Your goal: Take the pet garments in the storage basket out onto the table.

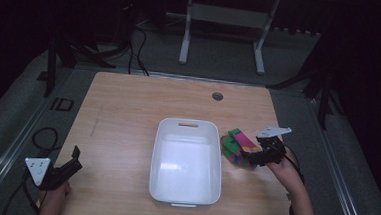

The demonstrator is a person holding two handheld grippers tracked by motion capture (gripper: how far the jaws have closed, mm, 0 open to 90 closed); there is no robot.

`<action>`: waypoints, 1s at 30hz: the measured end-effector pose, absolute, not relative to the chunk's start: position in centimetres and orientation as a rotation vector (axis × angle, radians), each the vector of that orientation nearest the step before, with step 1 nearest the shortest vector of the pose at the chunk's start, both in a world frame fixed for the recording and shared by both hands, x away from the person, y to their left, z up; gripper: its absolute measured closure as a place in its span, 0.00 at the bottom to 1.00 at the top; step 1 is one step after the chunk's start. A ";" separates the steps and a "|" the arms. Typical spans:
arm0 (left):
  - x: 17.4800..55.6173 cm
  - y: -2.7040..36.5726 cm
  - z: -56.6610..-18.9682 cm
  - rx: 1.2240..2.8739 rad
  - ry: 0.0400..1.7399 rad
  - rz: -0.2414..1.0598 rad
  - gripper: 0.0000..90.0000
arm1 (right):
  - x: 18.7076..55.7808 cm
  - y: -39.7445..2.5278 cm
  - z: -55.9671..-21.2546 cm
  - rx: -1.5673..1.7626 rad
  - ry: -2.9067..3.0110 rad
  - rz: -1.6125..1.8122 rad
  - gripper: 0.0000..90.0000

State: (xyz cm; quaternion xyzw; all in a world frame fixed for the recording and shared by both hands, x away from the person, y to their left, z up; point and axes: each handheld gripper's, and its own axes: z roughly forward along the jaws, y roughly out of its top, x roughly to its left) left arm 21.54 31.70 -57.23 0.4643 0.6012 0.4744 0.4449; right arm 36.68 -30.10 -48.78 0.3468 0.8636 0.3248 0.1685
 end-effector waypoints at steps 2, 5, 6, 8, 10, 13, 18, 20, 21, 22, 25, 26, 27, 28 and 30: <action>21.5 31.7 -57.2 1.152 1.490 1.176 0.02 | 36.1 -30.9 -48.9 1.018 2.440 0.929 0.11; 21.5 31.7 -57.2 1.152 1.490 1.176 0.02 | 35.2 -32.2 -49.1 1.064 2.408 0.962 0.11; 21.5 31.7 -57.2 1.152 1.490 1.176 0.02 | 34.9 -32.6 -49.2 1.081 2.392 0.984 0.11; 21.5 31.7 -57.2 1.151 1.490 1.178 0.02 | 34.3 -33.4 -49.4 1.102 2.360 1.003 0.11; 21.5 31.7 -57.2 1.153 1.491 1.178 0.02 | 33.7 -34.2 -49.7 1.099 2.350 1.017 0.11; 21.5 31.7 -57.2 1.151 1.491 1.178 0.02 | 32.8 -35.2 -50.3 1.145 2.316 1.012 0.11; 21.5 31.7 -57.2 1.150 1.491 1.178 0.02 | 30.6 -36.4 -51.3 1.181 2.190 1.017 0.11; 21.5 31.7 -57.2 1.149 1.491 1.180 0.02 | 30.0 -36.9 -51.7 1.193 2.142 1.018 0.11; 21.5 31.7 -57.2 1.148 1.491 1.180 0.02 | 29.5 -37.2 -52.0 1.212 2.101 1.024 0.11; 21.5 31.7 -57.2 1.148 1.492 1.180 0.02 | 29.2 -37.3 -52.2 1.215 2.083 1.029 0.11; 21.5 31.7 -57.2 1.150 1.491 1.182 0.02 | 28.2 -37.9 -53.1 1.241 2.033 1.030 0.11; 21.5 31.7 -57.2 1.152 1.490 1.182 0.02 | 27.9 -38.0 -53.3 1.238 2.027 1.015 0.11; 21.5 31.7 -57.2 1.152 1.491 1.182 0.02 | 27.7 -38.1 -53.6 1.244 2.016 1.010 0.11; 21.5 31.7 -57.2 1.151 1.490 1.181 0.02 | 27.4 -38.2 -53.8 1.250 2.002 1.010 0.11; 21.5 31.6 -57.2 1.152 1.489 1.183 0.02 | 26.9 -38.5 -54.1 1.268 1.952 1.013 0.11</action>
